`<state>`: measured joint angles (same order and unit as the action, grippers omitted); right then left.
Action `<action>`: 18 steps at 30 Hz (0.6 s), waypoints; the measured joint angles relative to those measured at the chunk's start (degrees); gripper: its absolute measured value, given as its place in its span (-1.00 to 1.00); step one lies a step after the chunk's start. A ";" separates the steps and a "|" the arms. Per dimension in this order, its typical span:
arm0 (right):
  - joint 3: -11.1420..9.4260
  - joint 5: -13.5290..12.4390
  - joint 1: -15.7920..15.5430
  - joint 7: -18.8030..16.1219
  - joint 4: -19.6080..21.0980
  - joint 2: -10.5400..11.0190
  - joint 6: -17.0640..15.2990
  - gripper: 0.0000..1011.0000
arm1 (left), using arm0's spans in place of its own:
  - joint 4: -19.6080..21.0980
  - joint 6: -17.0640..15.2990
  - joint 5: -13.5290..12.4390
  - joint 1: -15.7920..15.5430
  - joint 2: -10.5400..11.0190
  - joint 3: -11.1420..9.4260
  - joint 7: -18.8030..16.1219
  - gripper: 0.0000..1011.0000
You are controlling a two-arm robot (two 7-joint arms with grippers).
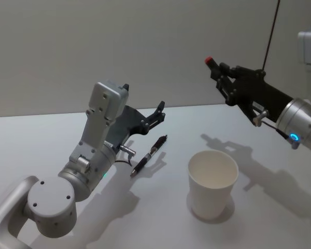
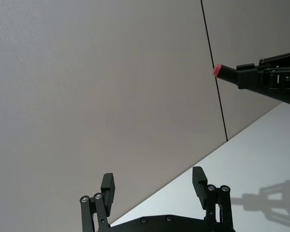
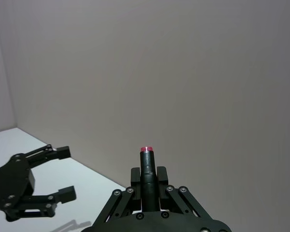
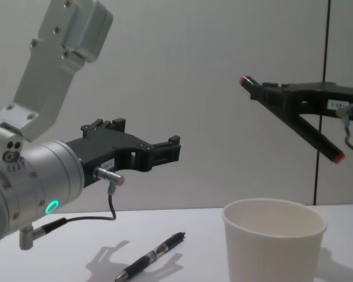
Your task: Place the pen into the pen holder.
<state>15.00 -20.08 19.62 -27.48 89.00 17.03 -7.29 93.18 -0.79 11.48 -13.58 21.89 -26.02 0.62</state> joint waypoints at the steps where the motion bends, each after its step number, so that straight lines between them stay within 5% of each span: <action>1: 0.09 -0.11 0.00 -0.25 0.07 -0.05 0.00 -0.63 | 0.00 0.00 0.00 0.00 0.00 0.00 0.00 0.98; 18: 2.84 -2.96 -1.00 -8.87 1.99 -0.83 -2.17 -0.63 | 0.00 0.00 0.00 0.00 0.00 0.00 0.00 0.98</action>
<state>17.84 -23.04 18.62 -36.35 90.99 16.20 -9.46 93.18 -0.79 11.48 -13.59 21.89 -26.03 0.62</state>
